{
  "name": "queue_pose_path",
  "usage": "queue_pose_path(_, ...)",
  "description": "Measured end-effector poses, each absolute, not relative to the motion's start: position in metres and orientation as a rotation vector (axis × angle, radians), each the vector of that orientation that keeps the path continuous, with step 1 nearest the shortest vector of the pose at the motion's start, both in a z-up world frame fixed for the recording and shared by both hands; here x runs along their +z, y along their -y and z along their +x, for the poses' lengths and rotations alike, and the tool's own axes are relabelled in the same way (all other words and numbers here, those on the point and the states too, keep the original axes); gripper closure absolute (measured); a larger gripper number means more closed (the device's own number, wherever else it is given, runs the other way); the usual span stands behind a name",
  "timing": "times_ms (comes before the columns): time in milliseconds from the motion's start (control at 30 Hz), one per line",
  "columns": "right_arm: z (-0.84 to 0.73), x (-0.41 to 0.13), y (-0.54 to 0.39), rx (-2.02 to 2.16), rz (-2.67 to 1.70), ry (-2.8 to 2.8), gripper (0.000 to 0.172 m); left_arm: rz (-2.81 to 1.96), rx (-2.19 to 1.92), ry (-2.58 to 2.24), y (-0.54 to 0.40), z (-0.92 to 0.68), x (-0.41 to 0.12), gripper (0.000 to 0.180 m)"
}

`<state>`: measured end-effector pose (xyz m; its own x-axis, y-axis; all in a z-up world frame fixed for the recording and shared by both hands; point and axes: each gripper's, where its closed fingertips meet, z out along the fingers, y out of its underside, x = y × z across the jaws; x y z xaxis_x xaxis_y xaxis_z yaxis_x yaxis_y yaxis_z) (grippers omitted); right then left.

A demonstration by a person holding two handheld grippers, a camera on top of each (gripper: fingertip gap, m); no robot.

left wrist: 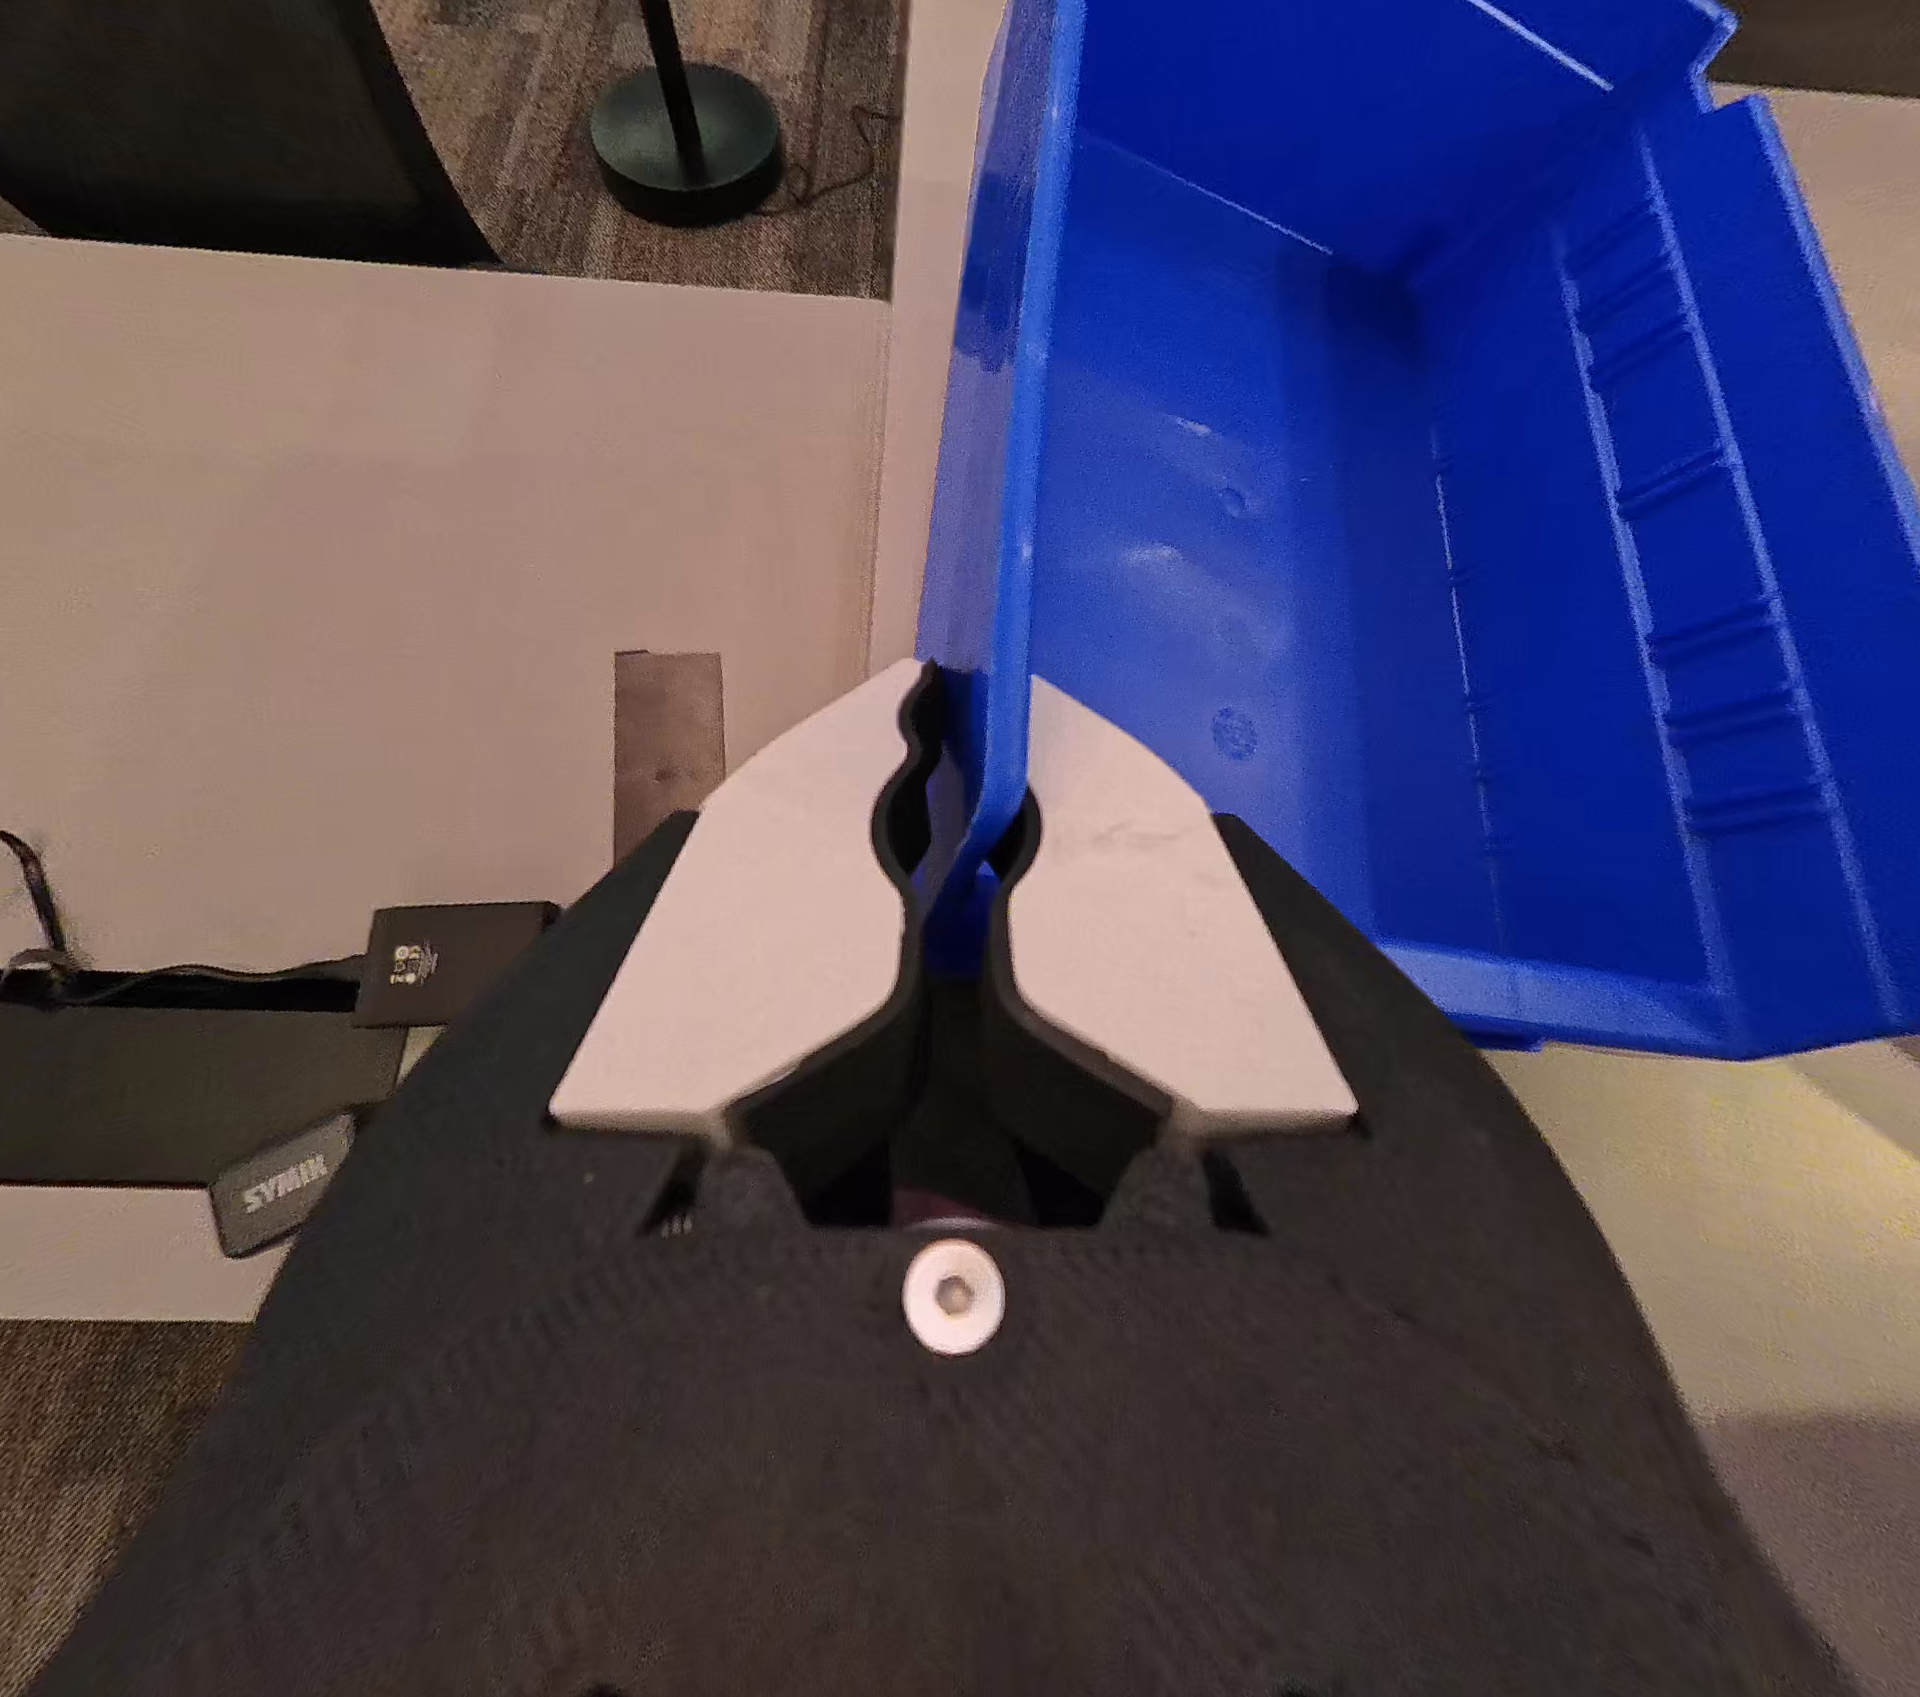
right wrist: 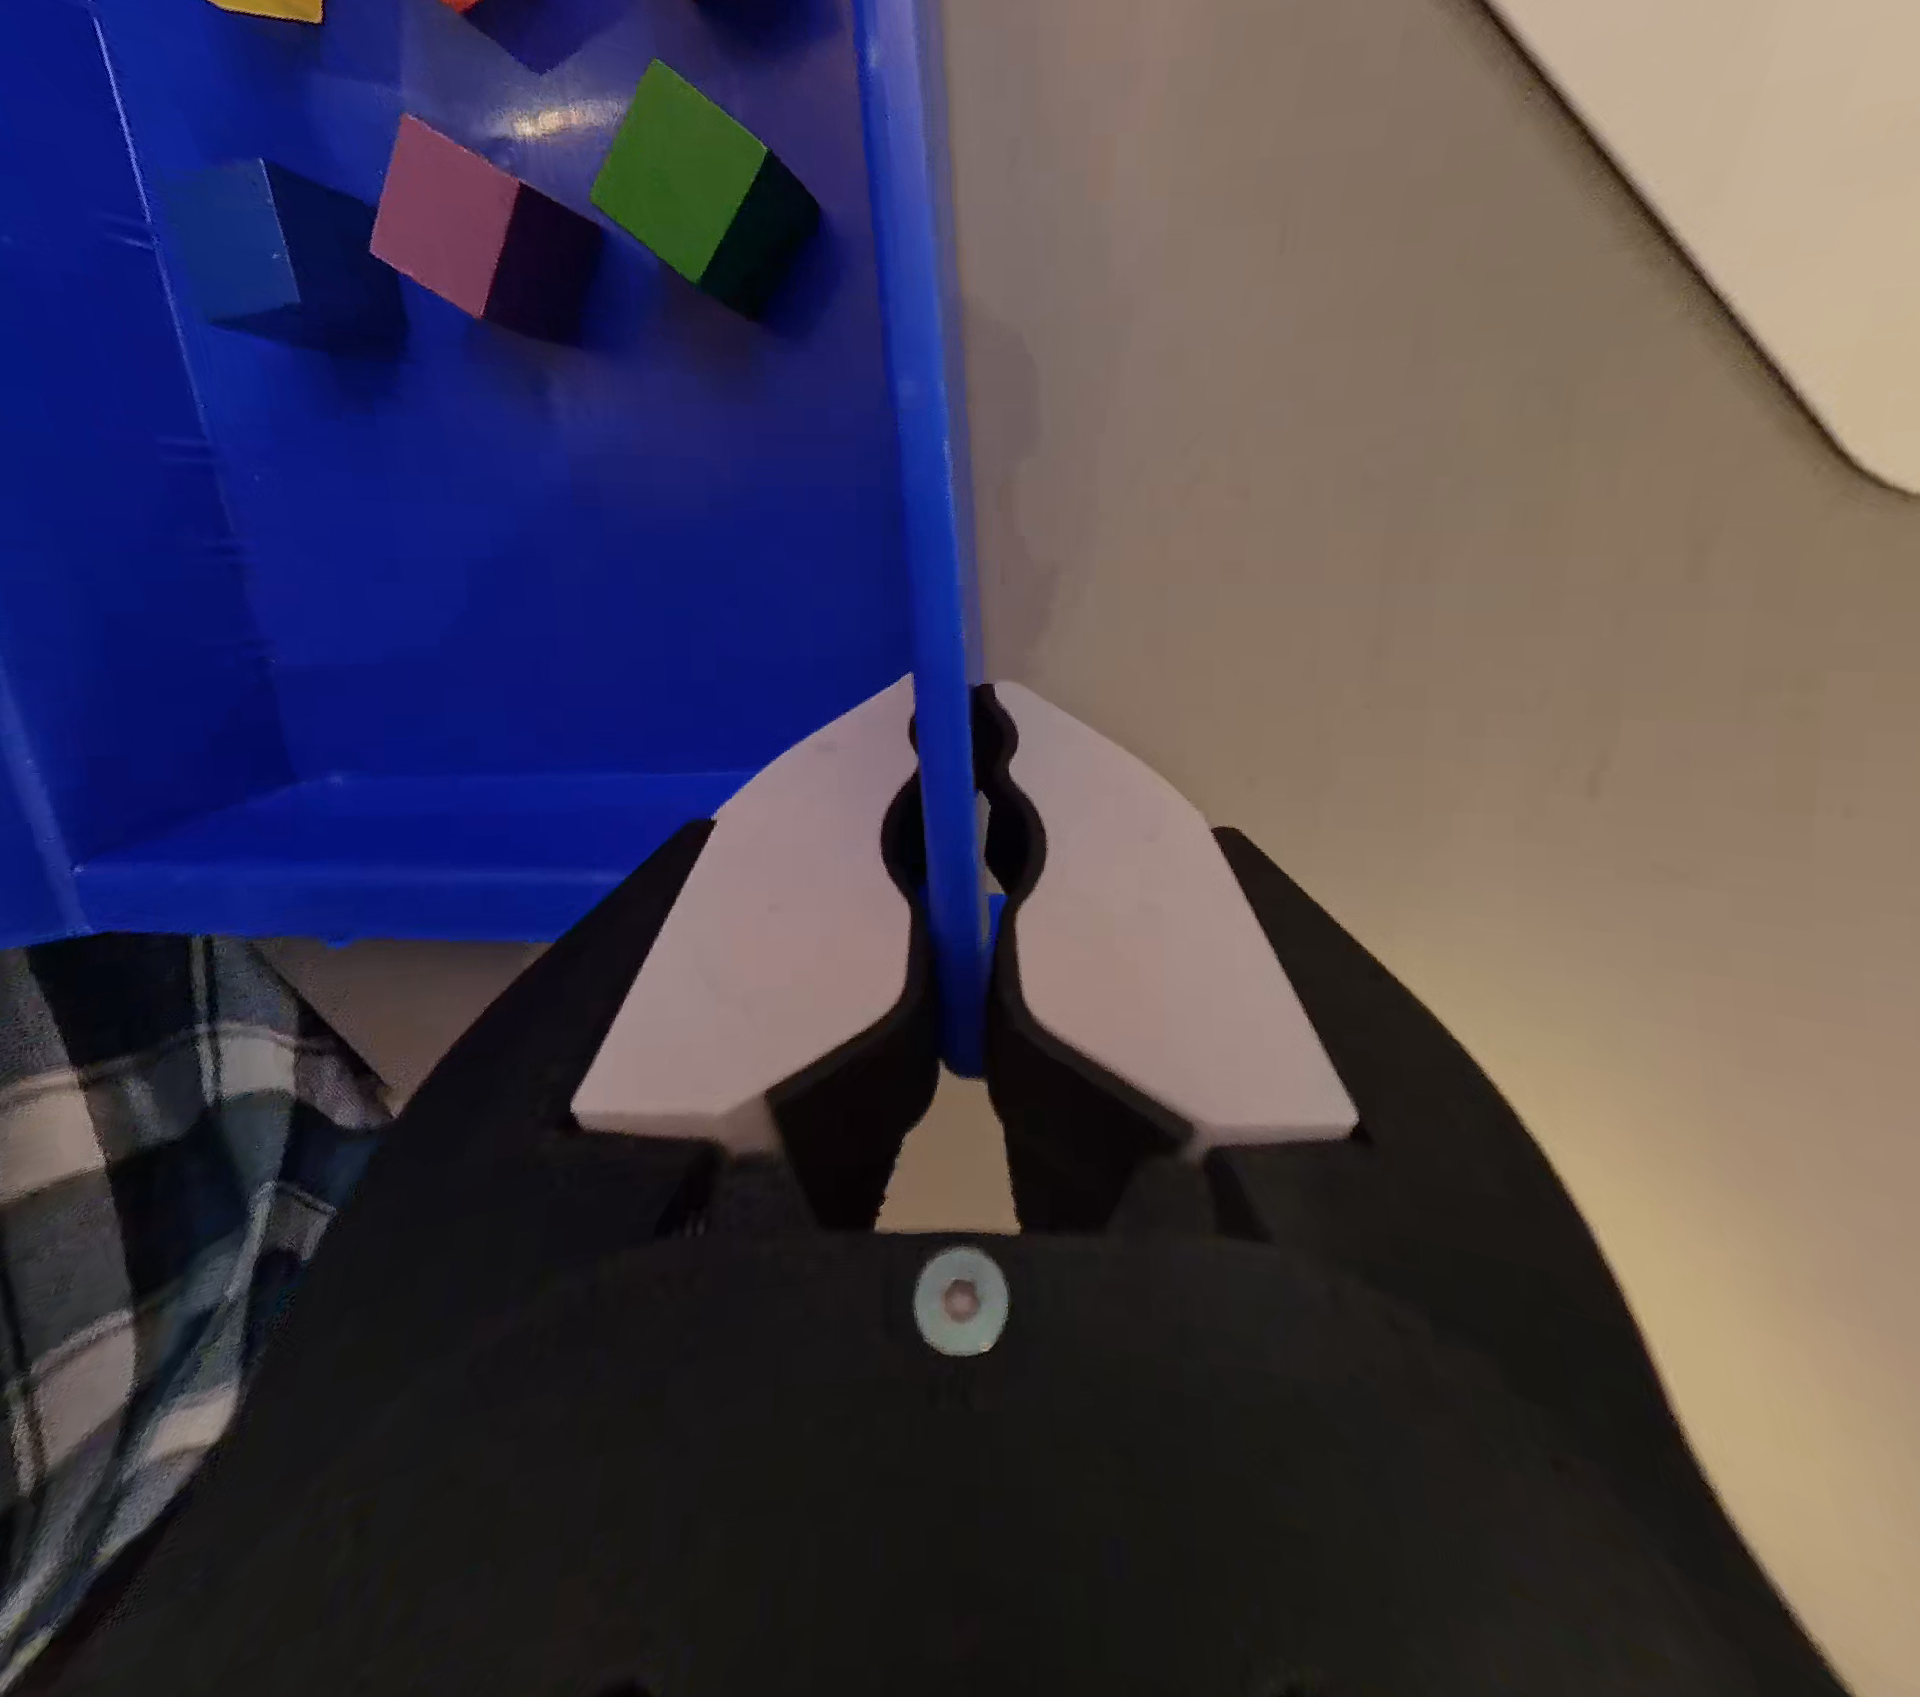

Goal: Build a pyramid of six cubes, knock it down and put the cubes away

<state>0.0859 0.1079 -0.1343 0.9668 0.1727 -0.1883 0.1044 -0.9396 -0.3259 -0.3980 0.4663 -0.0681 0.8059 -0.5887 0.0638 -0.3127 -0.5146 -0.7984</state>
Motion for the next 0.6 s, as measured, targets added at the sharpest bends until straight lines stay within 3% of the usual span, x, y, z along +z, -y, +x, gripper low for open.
queue_pose_path(333, 0.057, -0.134, -0.171, 0.281, -2.769, 0.073, 0.167, -2.101, -0.392, -0.604, -0.501, -0.415, -0.051, 0.174)
queue_pose_path(467, 0.049, -0.117, -0.181, 0.234, -2.667, 0.176, 0.142, -2.105, -0.4, -0.599, -0.509, -0.414, -0.05, 0.174)
queue_pose_path(600, 0.034, -0.066, -0.17, 0.067, -2.437, 0.719, 0.116, -2.105, -0.39, -0.595, -0.513, -0.415, -0.047, 0.174)
